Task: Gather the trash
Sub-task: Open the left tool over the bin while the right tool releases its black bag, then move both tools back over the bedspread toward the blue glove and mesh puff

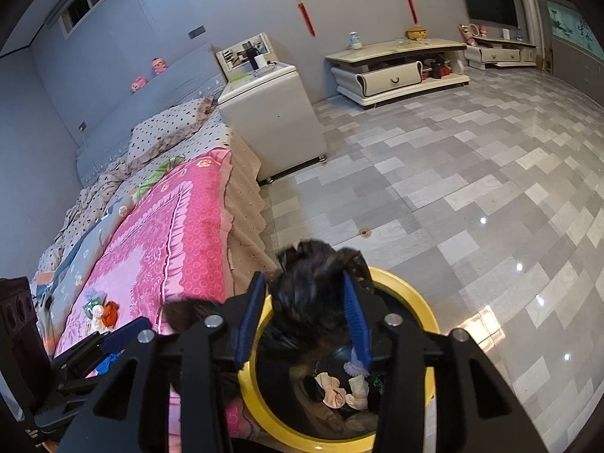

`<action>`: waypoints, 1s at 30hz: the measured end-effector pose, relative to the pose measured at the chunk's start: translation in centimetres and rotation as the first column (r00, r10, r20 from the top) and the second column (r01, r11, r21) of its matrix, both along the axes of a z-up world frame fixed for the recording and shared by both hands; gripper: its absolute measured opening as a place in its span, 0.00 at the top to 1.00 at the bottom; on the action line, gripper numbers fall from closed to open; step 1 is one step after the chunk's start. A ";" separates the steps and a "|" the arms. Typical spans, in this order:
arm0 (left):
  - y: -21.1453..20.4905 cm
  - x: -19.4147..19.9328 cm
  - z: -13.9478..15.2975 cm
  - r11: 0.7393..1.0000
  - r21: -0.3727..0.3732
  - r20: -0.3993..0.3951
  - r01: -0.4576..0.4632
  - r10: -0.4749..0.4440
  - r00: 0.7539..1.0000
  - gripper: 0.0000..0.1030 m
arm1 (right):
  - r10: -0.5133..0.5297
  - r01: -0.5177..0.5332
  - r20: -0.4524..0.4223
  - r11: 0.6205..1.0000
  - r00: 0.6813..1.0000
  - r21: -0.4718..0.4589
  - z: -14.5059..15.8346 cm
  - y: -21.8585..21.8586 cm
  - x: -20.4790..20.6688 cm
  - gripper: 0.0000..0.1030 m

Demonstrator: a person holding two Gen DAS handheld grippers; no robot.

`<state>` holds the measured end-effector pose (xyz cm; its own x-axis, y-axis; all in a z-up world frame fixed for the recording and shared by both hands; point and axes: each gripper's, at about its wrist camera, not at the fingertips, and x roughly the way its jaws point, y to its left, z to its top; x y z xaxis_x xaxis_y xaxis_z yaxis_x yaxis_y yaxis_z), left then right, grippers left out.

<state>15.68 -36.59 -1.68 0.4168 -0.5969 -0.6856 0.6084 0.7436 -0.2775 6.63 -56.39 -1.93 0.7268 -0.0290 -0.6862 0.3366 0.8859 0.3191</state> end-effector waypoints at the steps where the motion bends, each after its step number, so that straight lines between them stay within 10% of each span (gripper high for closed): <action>1: 0.3 0.0 0.1 1.000 -0.003 0.000 -0.005 0.005 1.000 0.42 | -0.009 0.009 0.001 1.000 1.000 -0.005 0.1 -0.1 -0.2 0.59; 16: 8.5 1.5 2.7 0.987 0.015 0.070 -0.163 0.161 0.984 0.28 | 0.092 -0.090 0.042 0.995 0.995 -0.042 2.9 5.1 0.0 0.54; 30: 21.4 5.5 3.1 0.921 0.045 0.102 -0.388 0.382 0.918 0.24 | 0.252 -0.251 0.031 0.967 0.967 -0.041 3.5 13.8 3.7 0.42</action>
<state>21.19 -15.22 1.39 0.6668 -0.3345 -0.6660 0.2914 0.9395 -0.1801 10.32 -42.60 1.61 0.7381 0.1334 -0.6614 0.0906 0.9518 0.2931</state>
